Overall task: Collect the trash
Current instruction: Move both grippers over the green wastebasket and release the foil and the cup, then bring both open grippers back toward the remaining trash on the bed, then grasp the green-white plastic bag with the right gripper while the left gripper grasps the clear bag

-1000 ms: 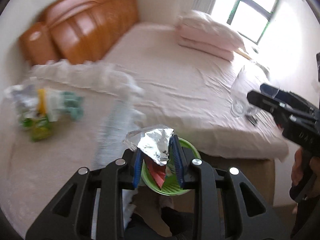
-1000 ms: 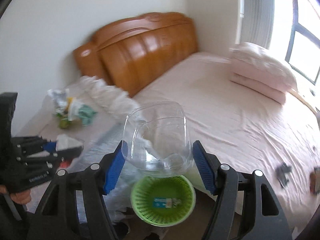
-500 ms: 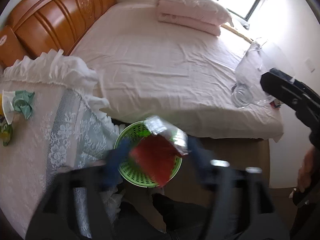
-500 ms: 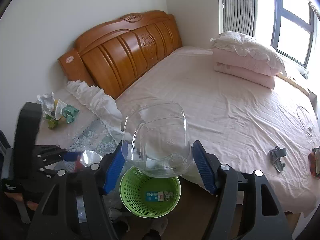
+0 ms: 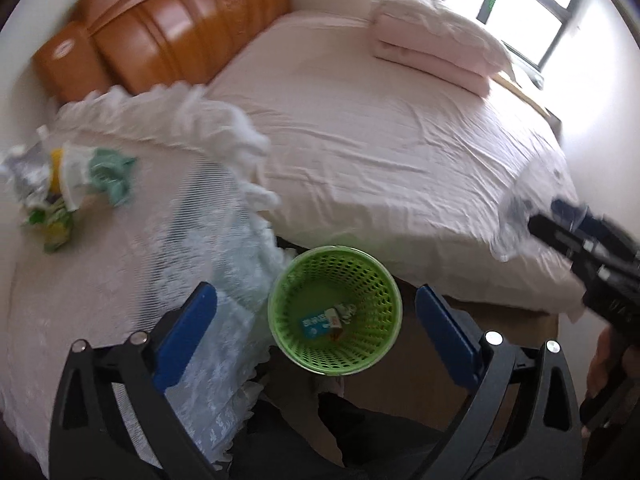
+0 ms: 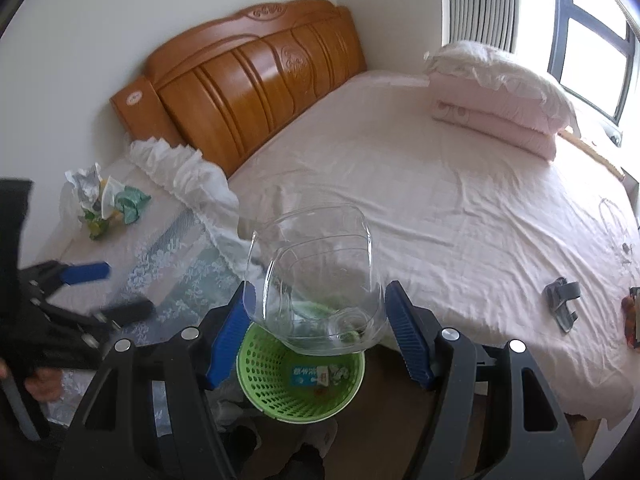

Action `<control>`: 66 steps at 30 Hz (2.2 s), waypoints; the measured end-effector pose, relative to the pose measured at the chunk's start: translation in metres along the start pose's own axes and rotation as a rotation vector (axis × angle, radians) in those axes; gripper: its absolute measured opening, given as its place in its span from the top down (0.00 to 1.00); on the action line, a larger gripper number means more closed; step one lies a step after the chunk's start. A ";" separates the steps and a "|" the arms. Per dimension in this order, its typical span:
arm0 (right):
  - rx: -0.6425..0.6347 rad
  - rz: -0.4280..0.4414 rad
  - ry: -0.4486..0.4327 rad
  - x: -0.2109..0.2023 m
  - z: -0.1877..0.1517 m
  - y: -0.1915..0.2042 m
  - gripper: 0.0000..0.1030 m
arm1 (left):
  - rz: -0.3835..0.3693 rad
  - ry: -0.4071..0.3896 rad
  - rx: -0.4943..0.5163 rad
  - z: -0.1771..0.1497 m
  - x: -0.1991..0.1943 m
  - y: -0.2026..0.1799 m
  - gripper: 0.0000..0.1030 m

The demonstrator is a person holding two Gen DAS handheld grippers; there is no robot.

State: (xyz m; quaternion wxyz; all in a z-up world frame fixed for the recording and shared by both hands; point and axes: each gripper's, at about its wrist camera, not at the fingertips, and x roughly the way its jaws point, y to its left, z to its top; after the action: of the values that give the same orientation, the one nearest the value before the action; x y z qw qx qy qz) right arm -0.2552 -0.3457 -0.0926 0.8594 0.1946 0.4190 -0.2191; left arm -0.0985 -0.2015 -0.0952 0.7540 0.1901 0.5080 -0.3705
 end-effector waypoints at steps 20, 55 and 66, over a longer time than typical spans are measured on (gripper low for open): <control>-0.002 0.011 0.073 0.030 0.010 0.050 0.02 | 0.107 -0.105 -0.121 -0.005 -0.044 0.082 0.07; -0.285 0.271 0.104 0.108 0.081 0.241 0.02 | 0.414 -0.203 -0.382 -0.008 -0.080 0.291 0.07; -0.279 0.225 0.164 0.127 0.080 0.259 0.02 | 0.317 -0.191 -0.368 0.023 -0.022 0.390 0.24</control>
State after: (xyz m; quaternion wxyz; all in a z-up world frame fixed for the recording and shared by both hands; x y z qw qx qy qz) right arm 0.0054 -0.1992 -0.1102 0.8600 0.1365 0.4896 -0.0447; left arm 0.2042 0.0458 -0.1012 0.8690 0.0911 0.4574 -0.1652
